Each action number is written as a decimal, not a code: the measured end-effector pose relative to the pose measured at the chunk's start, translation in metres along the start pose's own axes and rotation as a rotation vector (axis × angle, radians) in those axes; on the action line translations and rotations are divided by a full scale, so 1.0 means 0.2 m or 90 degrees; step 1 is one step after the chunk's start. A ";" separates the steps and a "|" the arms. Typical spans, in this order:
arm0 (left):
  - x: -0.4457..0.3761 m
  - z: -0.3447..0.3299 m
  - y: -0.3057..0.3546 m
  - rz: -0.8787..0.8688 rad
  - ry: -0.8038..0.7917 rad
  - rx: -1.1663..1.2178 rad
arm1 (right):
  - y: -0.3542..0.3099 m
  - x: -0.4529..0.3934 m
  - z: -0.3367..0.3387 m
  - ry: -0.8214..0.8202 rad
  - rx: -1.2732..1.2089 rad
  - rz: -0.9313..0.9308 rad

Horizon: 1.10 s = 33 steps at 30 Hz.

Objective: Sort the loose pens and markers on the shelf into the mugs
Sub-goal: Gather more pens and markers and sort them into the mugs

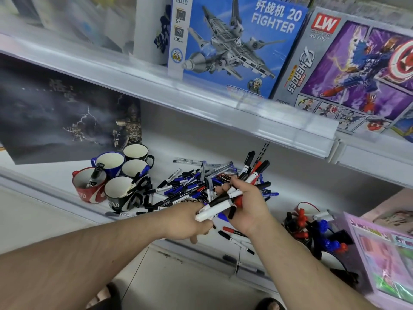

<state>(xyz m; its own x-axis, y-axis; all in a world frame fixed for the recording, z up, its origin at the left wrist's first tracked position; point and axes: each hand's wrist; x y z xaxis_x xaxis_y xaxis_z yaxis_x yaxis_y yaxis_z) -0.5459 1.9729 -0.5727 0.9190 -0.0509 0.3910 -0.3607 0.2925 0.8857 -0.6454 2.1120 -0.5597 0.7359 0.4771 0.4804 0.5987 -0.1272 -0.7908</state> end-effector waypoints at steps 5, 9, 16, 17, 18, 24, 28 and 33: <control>0.05 -0.04 -0.02 0.004 -0.014 0.135 | 0.02 0.03 -0.04 -0.017 -0.016 -0.008; 0.06 -0.06 -0.01 -0.042 0.008 0.227 | -0.02 0.04 -0.06 -0.043 -0.024 -0.011; 0.03 -0.04 0.02 -0.063 0.097 0.243 | 0.03 0.03 -0.11 -0.069 -0.005 -0.062; 0.03 -0.03 0.01 -0.050 0.092 0.250 | 0.03 0.02 -0.11 -0.054 -0.007 -0.050; 0.02 -0.01 0.00 -0.039 0.092 0.253 | 0.02 0.02 -0.11 -0.036 -0.010 -0.038; 0.01 0.09 -0.10 0.011 0.103 0.214 | -0.06 -0.01 0.00 0.078 -0.030 -0.009; -0.01 0.15 -0.09 0.021 0.171 0.384 | 0.01 0.02 0.03 0.094 0.144 -0.015; -0.03 0.11 0.00 -0.005 0.189 0.535 | 0.12 0.11 -0.11 -0.045 0.276 -0.014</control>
<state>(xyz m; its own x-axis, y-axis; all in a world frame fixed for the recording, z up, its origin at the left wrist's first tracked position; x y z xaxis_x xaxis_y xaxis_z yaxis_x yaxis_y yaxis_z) -0.5549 1.9522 -0.5689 0.8833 0.2334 0.4066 -0.2449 -0.5099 0.8247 -0.6079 2.1003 -0.5608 0.6925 0.5353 0.4836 0.4149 0.2529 -0.8740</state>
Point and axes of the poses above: each hand's wrist, its own x-axis away from the middle knuckle, its own z-axis out of the back of the hand, y = z × x, and after that the axes turned 13 degrees about x, right-handed
